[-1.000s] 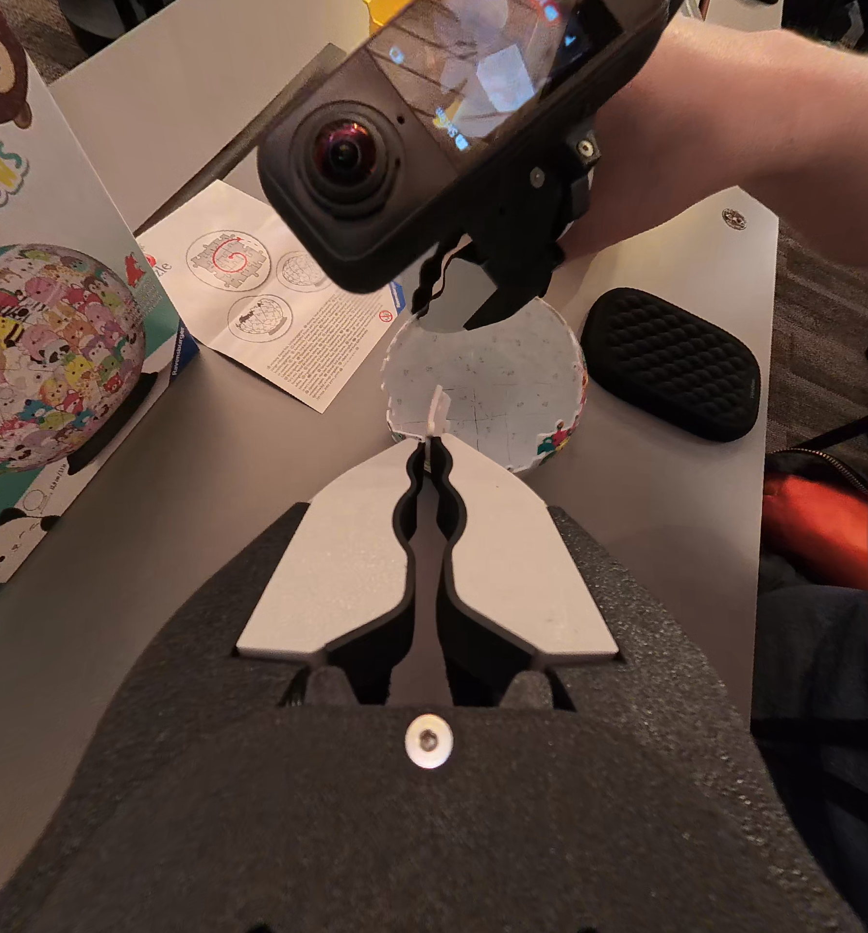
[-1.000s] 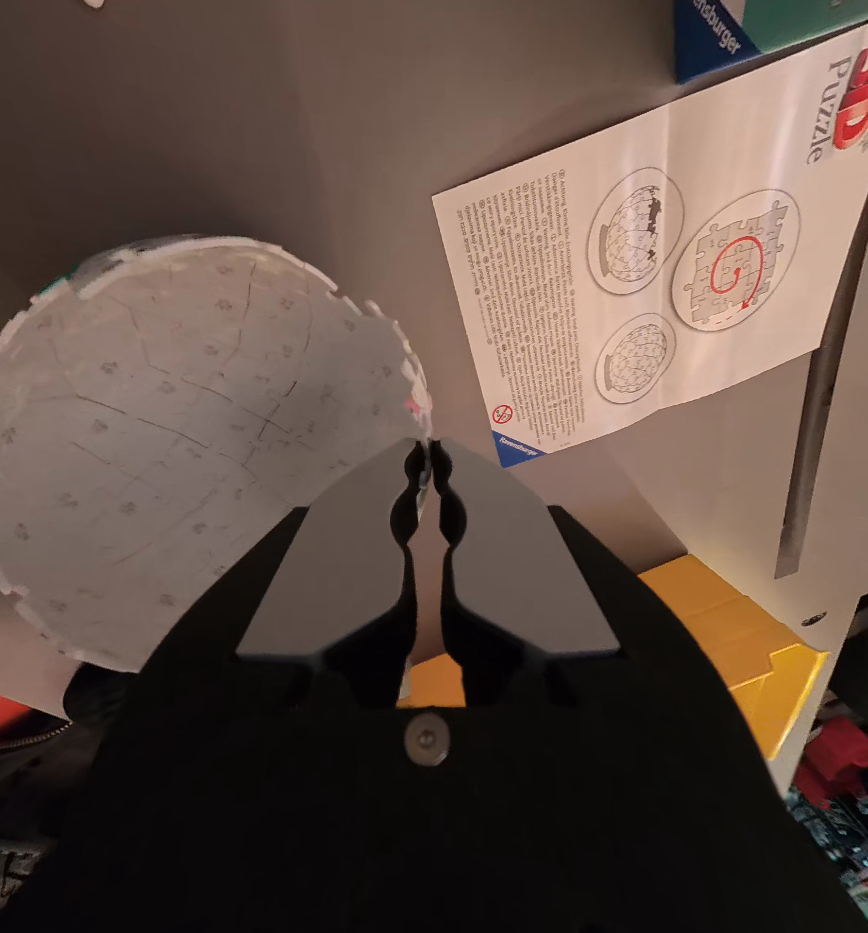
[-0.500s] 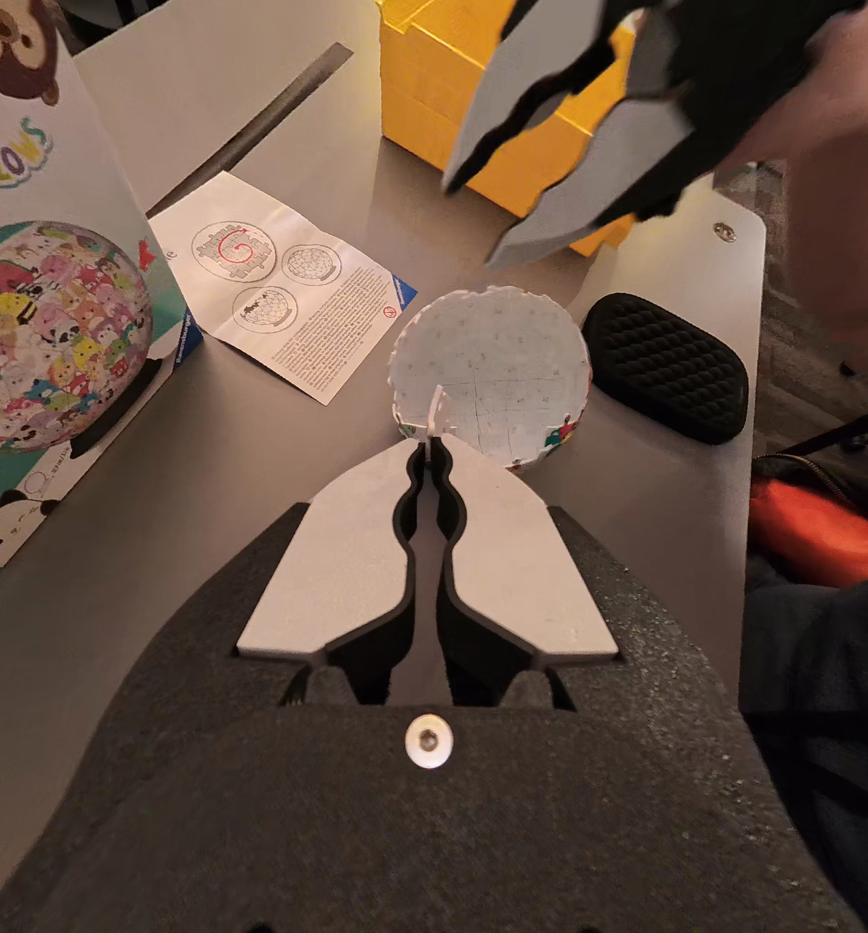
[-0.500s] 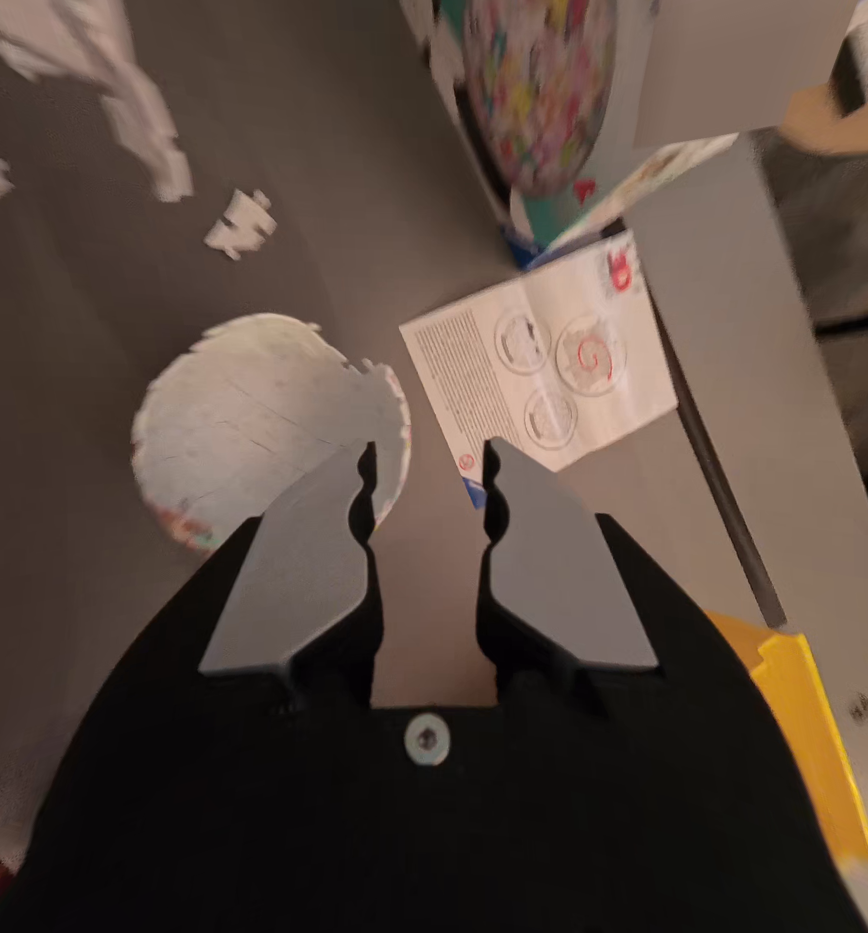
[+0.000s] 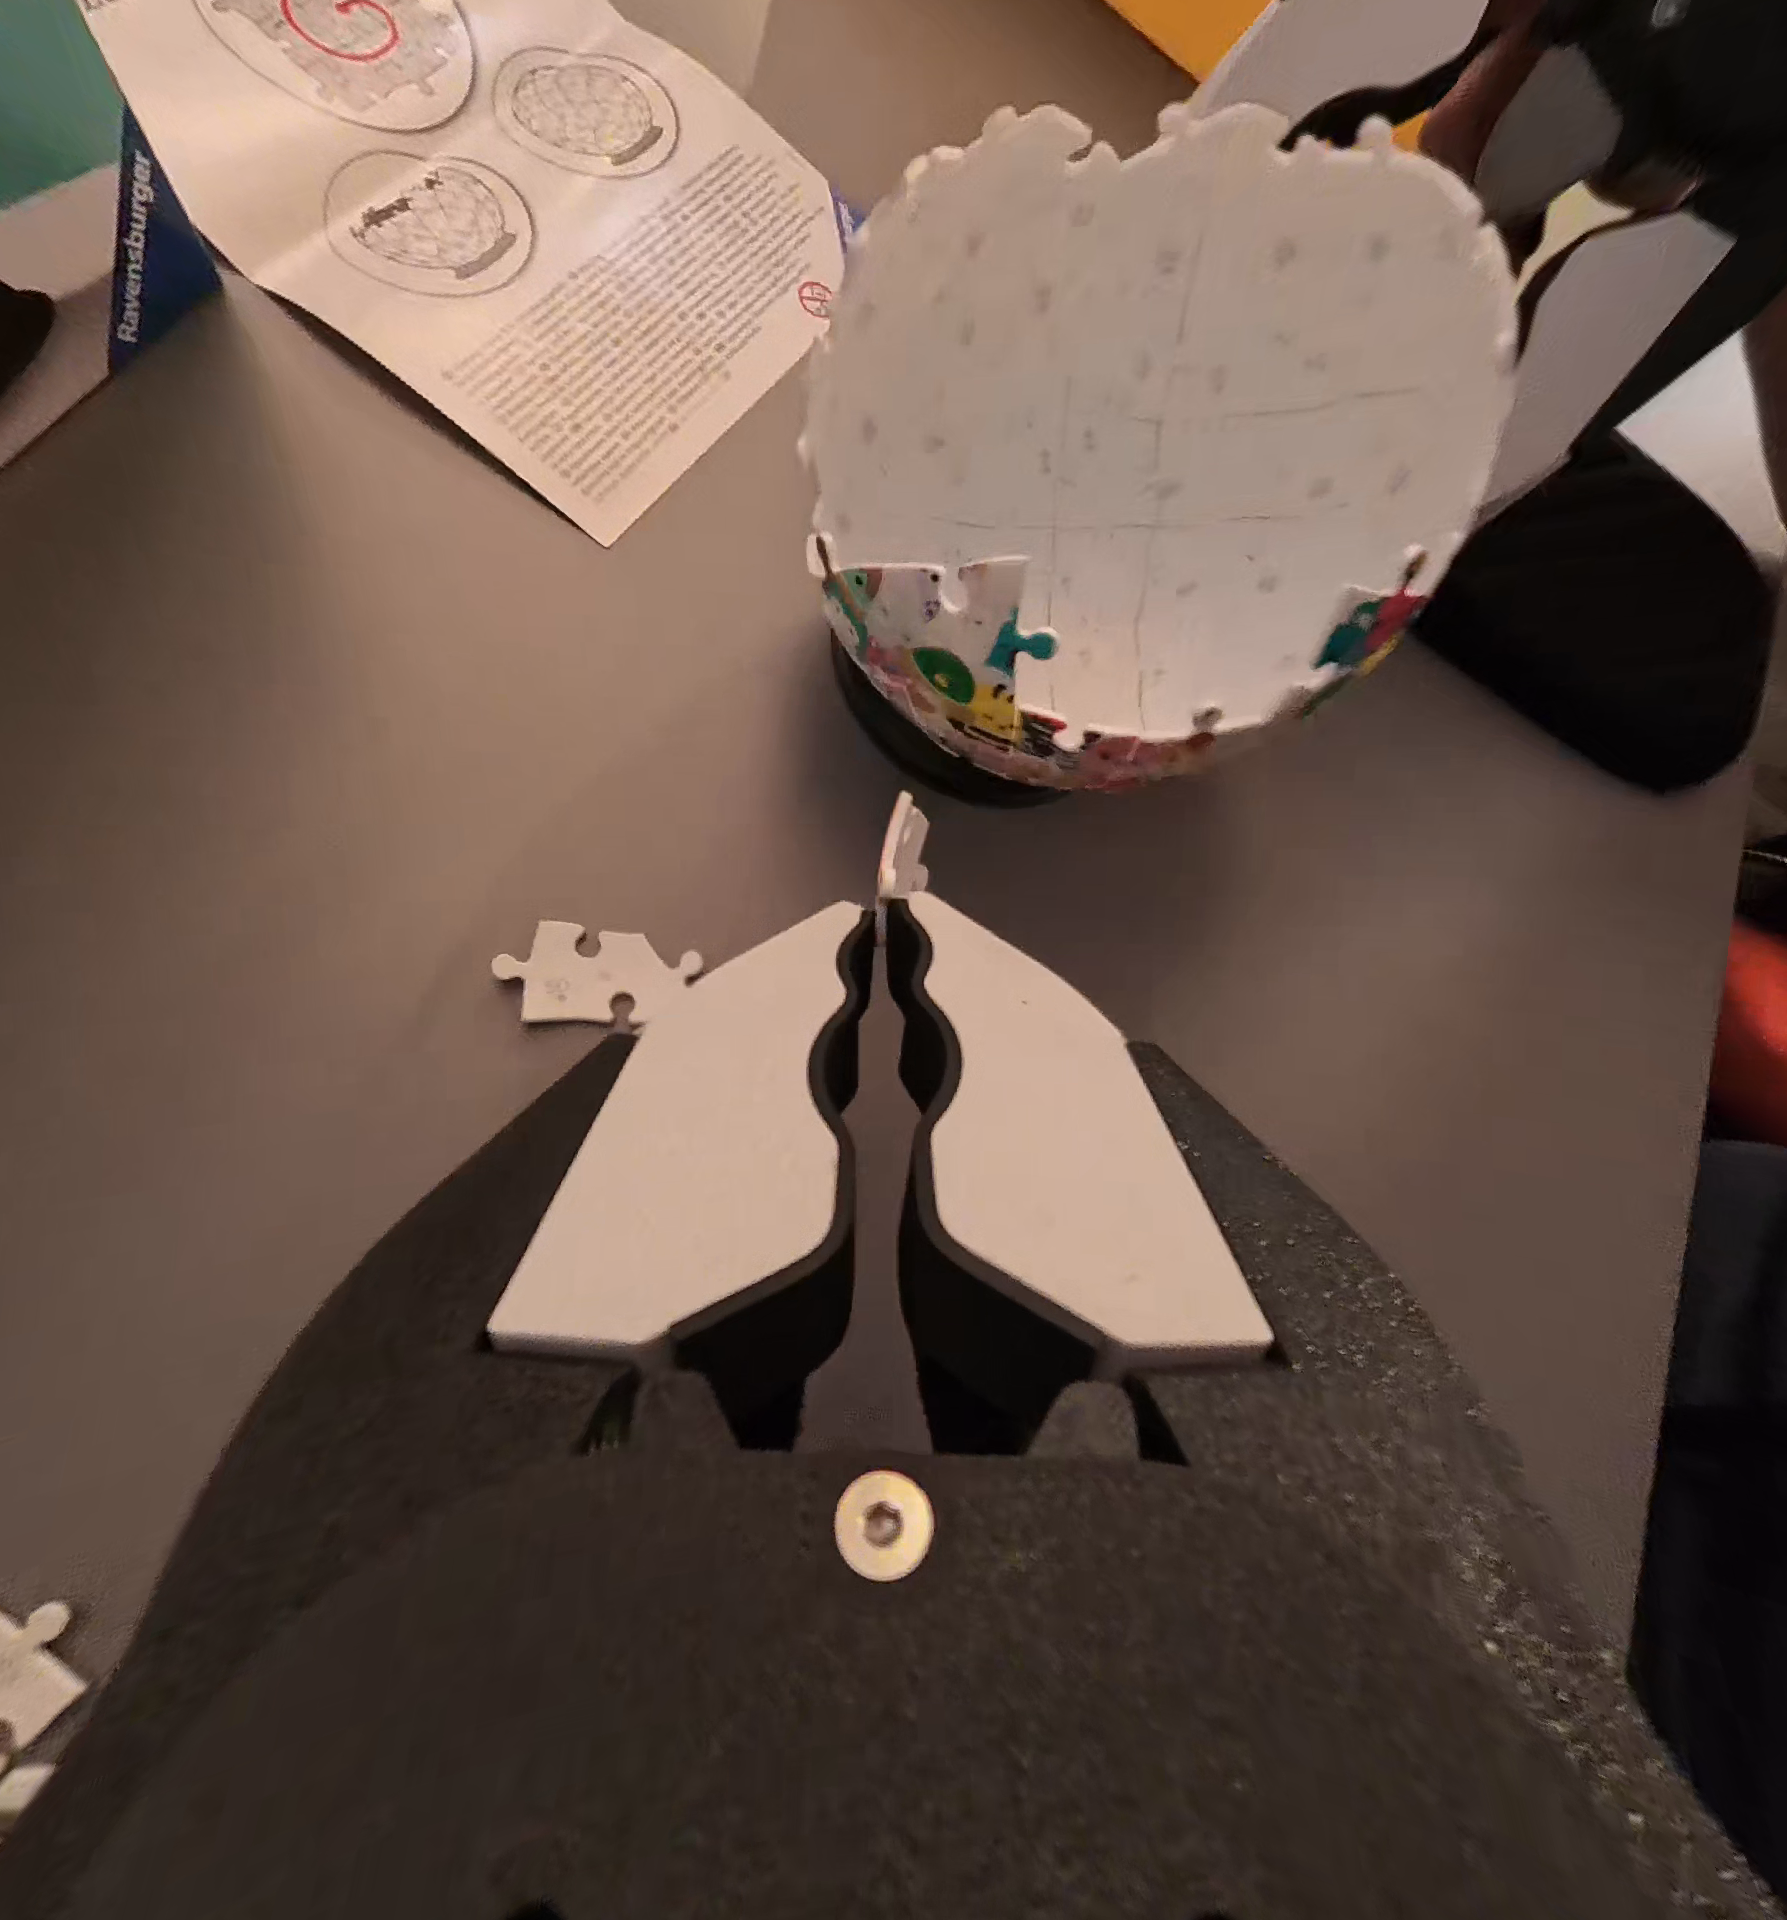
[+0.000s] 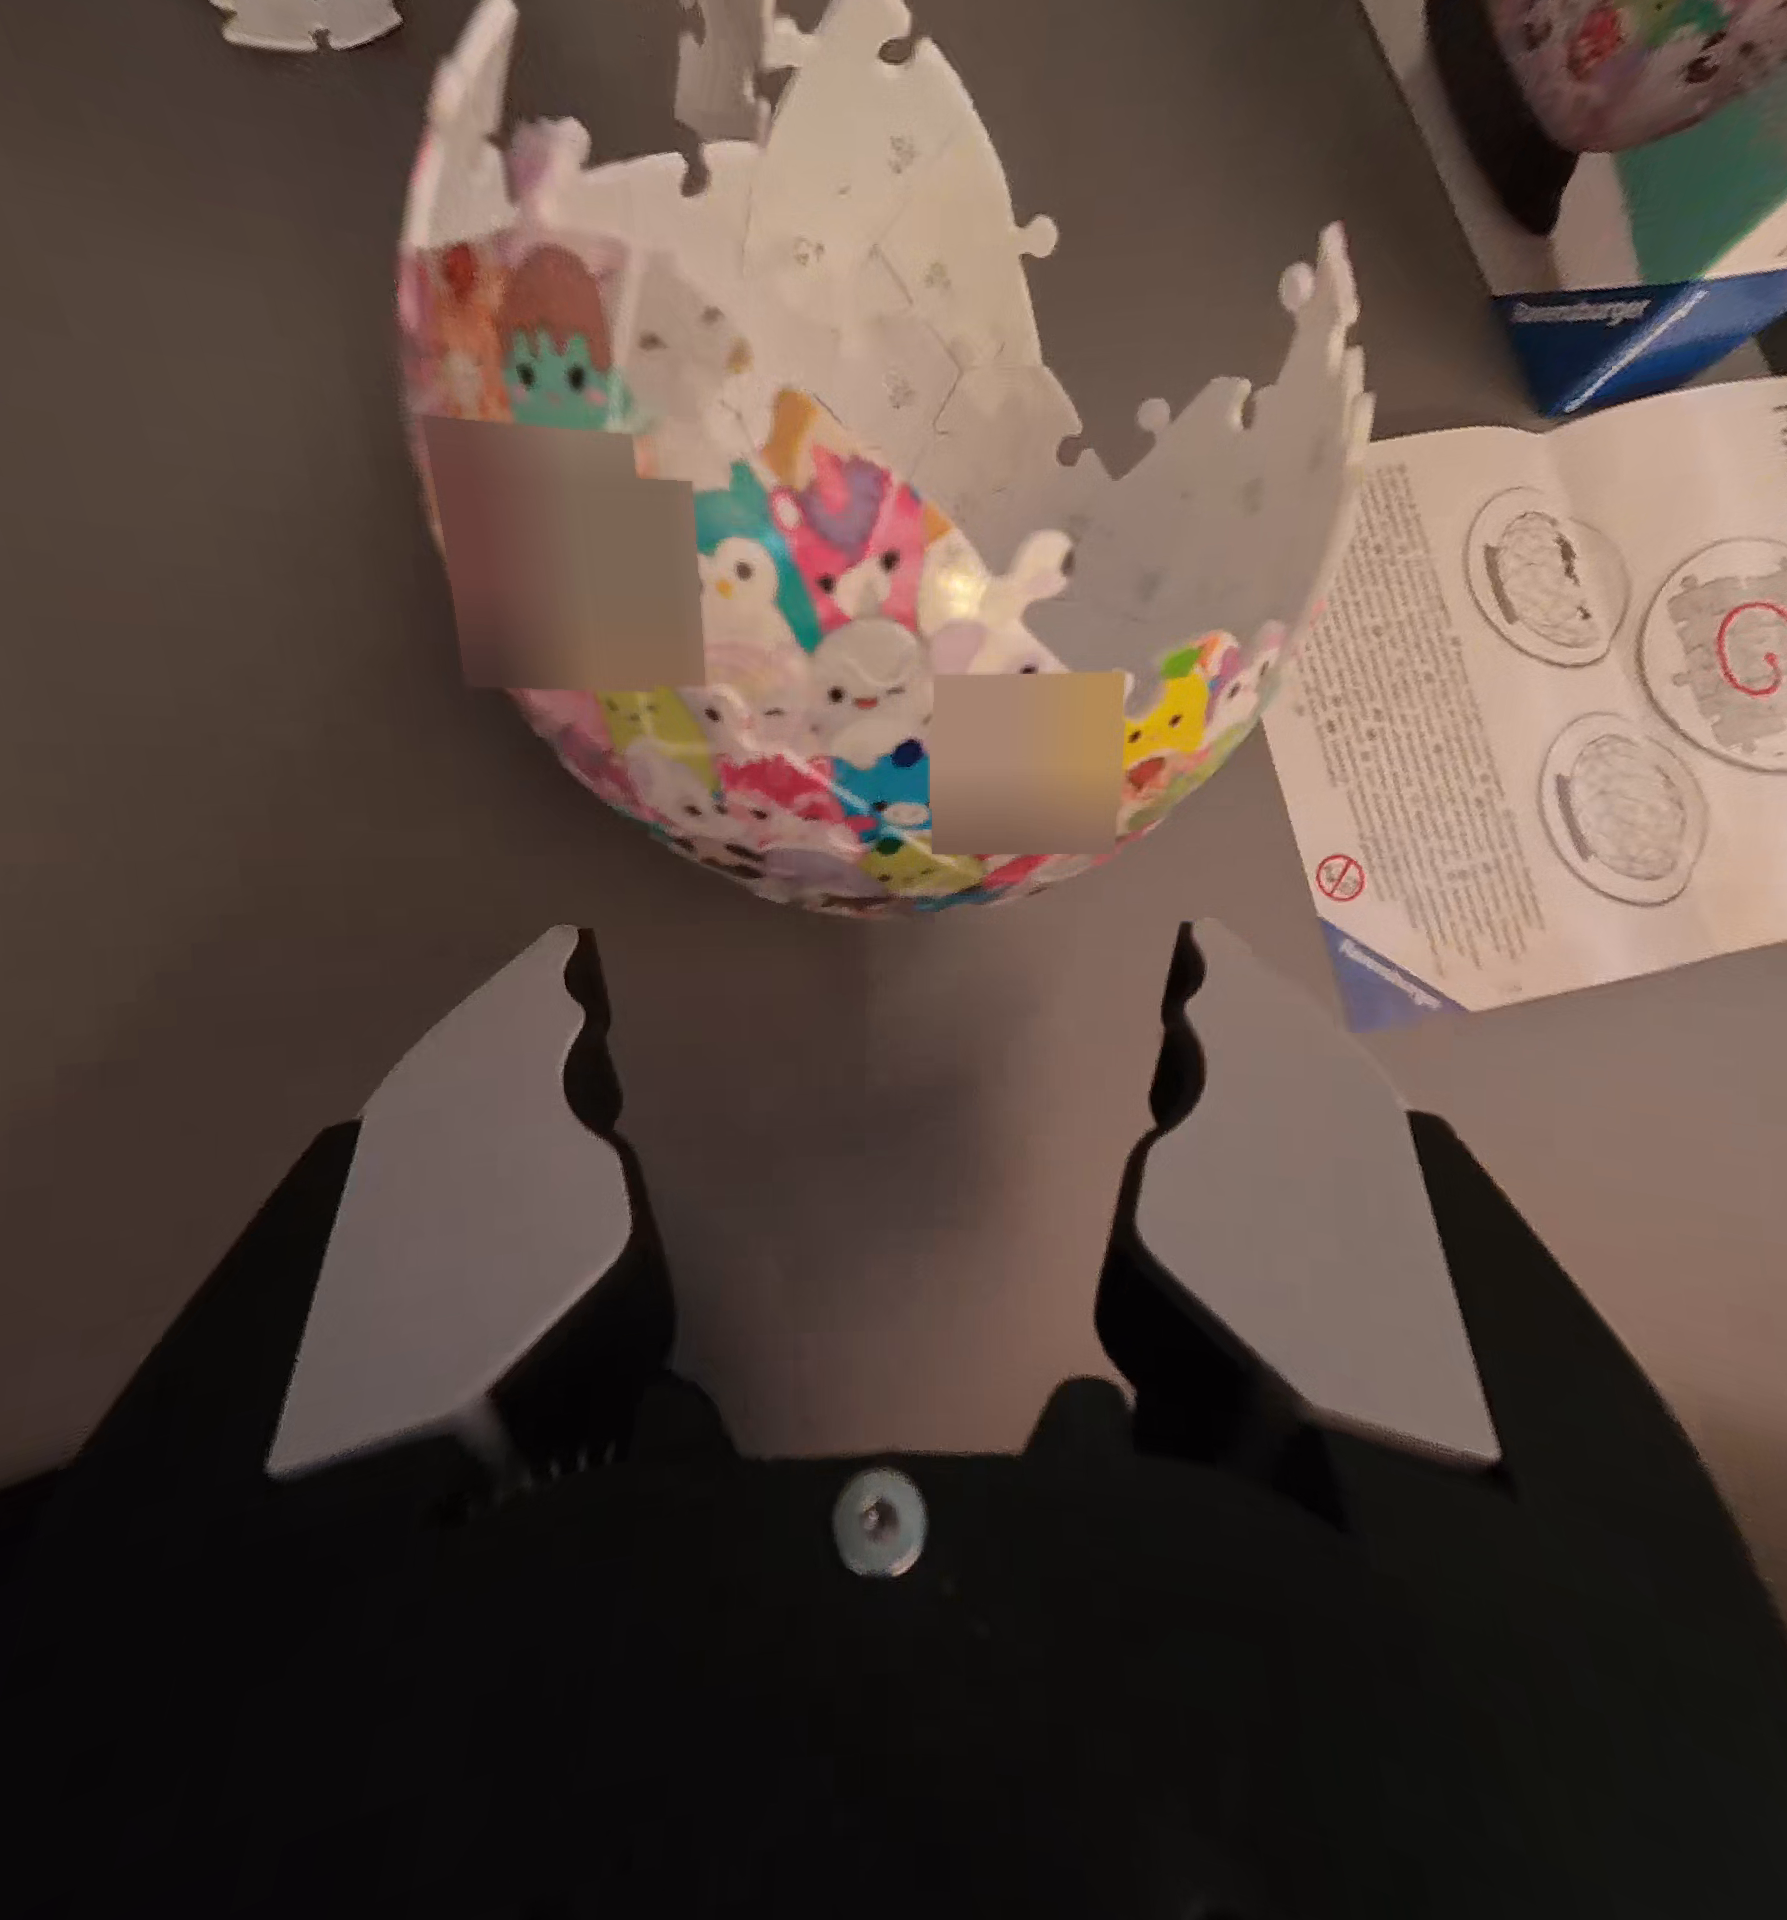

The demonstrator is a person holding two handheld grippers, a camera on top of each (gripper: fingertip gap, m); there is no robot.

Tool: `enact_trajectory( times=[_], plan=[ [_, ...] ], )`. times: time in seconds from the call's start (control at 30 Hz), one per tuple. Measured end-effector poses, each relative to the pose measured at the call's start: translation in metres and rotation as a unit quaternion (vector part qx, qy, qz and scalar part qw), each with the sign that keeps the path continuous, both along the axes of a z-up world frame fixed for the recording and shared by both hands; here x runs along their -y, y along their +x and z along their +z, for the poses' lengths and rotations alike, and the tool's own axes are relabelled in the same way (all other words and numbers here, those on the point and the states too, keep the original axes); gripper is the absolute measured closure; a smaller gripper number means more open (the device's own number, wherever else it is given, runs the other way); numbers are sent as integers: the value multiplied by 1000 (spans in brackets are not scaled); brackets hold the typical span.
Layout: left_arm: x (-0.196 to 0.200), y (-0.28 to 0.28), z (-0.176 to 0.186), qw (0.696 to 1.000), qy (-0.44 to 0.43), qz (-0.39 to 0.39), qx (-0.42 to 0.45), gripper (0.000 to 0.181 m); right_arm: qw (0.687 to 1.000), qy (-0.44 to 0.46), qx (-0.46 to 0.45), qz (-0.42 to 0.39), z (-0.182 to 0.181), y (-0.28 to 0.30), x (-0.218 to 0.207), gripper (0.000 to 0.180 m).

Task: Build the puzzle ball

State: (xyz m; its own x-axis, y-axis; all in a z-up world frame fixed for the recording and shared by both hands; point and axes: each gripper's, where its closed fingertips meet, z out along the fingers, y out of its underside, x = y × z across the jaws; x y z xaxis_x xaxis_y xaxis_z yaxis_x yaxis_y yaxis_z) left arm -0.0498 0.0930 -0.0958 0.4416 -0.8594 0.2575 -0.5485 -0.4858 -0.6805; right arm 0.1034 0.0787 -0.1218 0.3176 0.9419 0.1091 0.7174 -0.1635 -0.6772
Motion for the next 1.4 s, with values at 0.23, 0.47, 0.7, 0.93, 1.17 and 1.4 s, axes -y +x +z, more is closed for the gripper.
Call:
enact_trajectory(
  times=[0.23, 0.47, 0.7, 0.93, 1.17, 1.4],
  plan=[
    [-4, 13, -24, 999, -51, 19, -1, 179, 999, 26, -22, 37, -11, -12, -12, 77],
    [2, 19, -28, 997, -69, -16, -19, 179, 998, 32, -33, 36, -13, -21, -16, 79],
    [9, 21, -33, 991, -102, -65, -59, 179, 998, 42, -34, 44, -15, -26, -18, 80],
    [18, -2, -29, 977, -173, -82, -93, 179, 998, 41, -34, 46, -15, -26, -17, 80],
    [1, -44, -27, 963, -234, -36, -126, 179, 997, 44, -31, 49, -16, -24, -15, 81],
    [-20, -64, -38, 958, -264, 11, -113, 179, 997, 48, -25, 52, -18, -23, -14, 82]
  ],
)
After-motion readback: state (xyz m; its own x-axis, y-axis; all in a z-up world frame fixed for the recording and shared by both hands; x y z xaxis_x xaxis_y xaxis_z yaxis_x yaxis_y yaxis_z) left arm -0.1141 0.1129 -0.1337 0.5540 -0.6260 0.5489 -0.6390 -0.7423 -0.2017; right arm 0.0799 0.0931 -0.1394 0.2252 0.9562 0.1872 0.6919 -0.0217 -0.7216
